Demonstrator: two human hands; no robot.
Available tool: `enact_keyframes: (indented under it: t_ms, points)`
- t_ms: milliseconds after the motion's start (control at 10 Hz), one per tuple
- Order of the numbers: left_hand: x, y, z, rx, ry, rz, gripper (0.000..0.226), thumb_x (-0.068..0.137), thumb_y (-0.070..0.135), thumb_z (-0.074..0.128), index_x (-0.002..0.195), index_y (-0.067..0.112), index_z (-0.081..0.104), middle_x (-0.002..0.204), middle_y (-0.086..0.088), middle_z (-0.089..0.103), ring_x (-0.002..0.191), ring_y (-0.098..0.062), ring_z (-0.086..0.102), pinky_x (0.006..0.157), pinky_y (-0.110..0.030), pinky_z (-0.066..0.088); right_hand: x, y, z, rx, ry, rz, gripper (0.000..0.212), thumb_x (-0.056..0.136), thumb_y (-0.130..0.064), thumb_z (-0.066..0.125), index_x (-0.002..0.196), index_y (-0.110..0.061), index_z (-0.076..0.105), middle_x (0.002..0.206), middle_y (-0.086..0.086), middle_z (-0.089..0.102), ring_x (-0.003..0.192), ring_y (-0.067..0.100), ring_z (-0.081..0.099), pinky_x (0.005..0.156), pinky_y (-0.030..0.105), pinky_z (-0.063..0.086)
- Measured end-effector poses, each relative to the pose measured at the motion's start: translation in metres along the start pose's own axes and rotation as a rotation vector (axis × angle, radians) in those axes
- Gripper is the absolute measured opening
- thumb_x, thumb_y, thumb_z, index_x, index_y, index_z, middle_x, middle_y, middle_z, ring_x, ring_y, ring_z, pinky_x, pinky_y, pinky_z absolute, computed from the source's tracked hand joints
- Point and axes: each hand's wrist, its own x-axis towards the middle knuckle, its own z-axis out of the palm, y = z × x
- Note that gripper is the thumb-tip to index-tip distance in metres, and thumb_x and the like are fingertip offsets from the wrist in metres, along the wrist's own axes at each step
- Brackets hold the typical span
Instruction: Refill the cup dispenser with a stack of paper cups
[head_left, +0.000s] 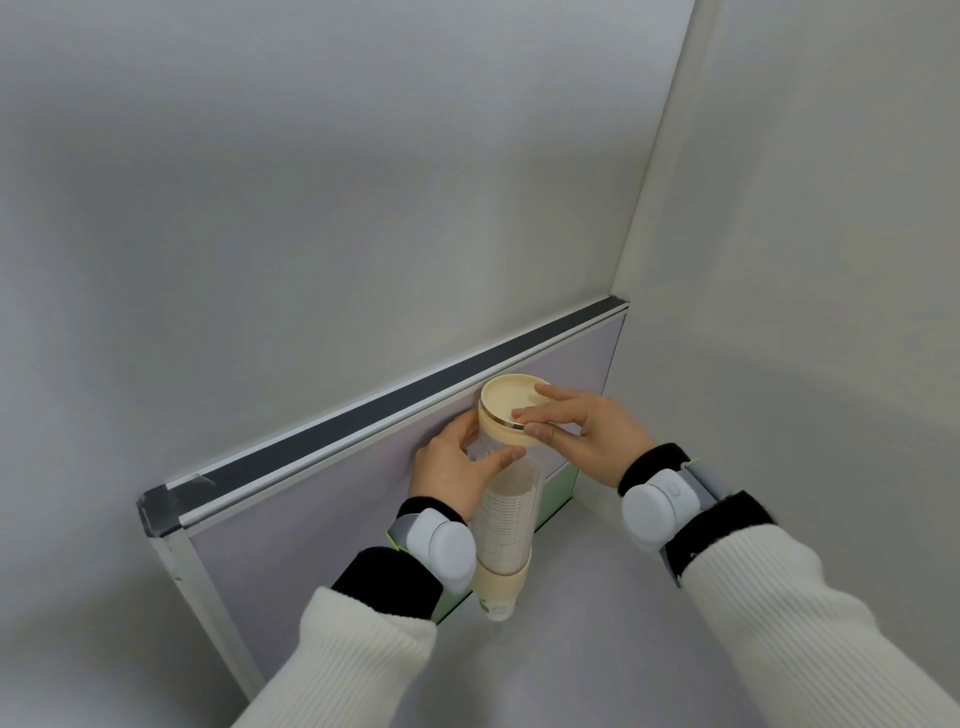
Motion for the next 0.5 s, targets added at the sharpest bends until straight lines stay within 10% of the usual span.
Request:
enact_keyframes:
  t_ms: [500]
  points:
    - [-0.013, 0.036, -0.004, -0.005, 0.159, 0.077, 0.066, 0.072, 0.049, 0.063, 0.13, 0.026, 0.041, 0.134, 0.0, 0.05, 0.121, -0.017, 0.045, 0.092, -0.027, 0.033, -0.021, -0.011, -0.011, 0.105, 0.111, 0.081, 0.049, 0.085, -0.046, 0.052, 0.13, -0.032, 0.044, 0.142, -0.006, 0.042, 0.136, 0.009, 0.025, 0.111, 0.033, 0.021]
